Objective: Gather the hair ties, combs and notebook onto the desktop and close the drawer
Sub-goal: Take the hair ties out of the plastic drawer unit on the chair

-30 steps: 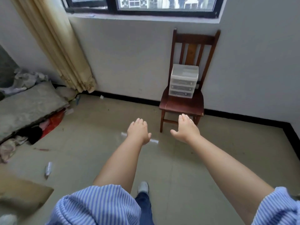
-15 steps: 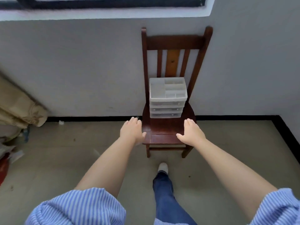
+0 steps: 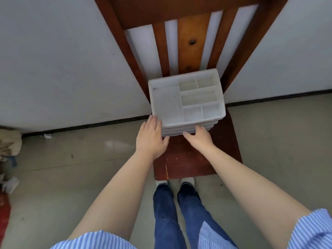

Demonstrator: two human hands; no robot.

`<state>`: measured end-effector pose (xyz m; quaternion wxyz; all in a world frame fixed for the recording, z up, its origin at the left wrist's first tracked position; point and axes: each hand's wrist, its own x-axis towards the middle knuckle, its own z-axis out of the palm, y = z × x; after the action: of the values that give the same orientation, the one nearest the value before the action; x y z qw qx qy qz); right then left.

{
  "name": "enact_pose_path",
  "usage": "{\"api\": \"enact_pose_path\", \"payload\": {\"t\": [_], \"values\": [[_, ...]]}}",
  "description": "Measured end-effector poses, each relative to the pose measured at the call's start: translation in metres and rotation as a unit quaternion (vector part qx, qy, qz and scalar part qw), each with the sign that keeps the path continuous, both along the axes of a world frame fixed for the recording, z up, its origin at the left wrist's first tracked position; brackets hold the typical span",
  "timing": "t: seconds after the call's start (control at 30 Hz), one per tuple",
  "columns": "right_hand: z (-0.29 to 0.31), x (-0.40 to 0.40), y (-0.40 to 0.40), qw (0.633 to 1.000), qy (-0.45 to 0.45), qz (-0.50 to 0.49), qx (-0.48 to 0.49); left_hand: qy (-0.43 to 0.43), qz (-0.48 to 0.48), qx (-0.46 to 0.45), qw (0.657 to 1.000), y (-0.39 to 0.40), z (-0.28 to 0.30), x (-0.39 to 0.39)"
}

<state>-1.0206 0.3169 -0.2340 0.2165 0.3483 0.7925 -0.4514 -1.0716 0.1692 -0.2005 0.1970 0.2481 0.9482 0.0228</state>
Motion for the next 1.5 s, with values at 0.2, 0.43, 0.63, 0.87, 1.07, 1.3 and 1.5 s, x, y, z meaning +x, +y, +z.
{"api": "enact_pose_path", "payload": {"t": [0.2, 0.43, 0.63, 0.87, 1.07, 1.3, 1.5], "values": [[-0.031, -0.026, -0.019, 0.700, 0.096, -0.543, -0.453, -0.005, -0.063, 0.006, 0.998, -0.002, -0.040, -0.013], [-0.043, 0.015, -0.019, 0.720, 0.101, -0.527, -0.440, -0.011, -0.086, 0.042, 0.995, -0.005, -0.042, -0.015], [-0.036, 0.079, -0.038, 0.746, 0.003, -0.541, -0.389, 0.002, -0.087, 0.024, 0.996, -0.007, -0.040, -0.012], [-0.004, 0.073, -0.020, 0.998, -0.046, -0.035, 0.002, -0.015, -0.249, 0.080, 0.965, -0.001, -0.046, 0.028], [-0.032, 0.005, 0.024, 0.924, -0.037, 0.224, 0.309, -0.043, -0.177, -0.018, 0.983, 0.053, -0.072, 0.015], [-0.016, 0.031, 0.030, 0.926, 0.081, 0.267, 0.255, -0.036, -0.215, -0.080, 0.973, 0.062, -0.090, 0.009], [0.002, 0.112, 0.003, 0.942, 0.006, 0.316, 0.112, -0.064, -0.173, 0.058, 0.981, 0.034, -0.064, 0.023]]}}
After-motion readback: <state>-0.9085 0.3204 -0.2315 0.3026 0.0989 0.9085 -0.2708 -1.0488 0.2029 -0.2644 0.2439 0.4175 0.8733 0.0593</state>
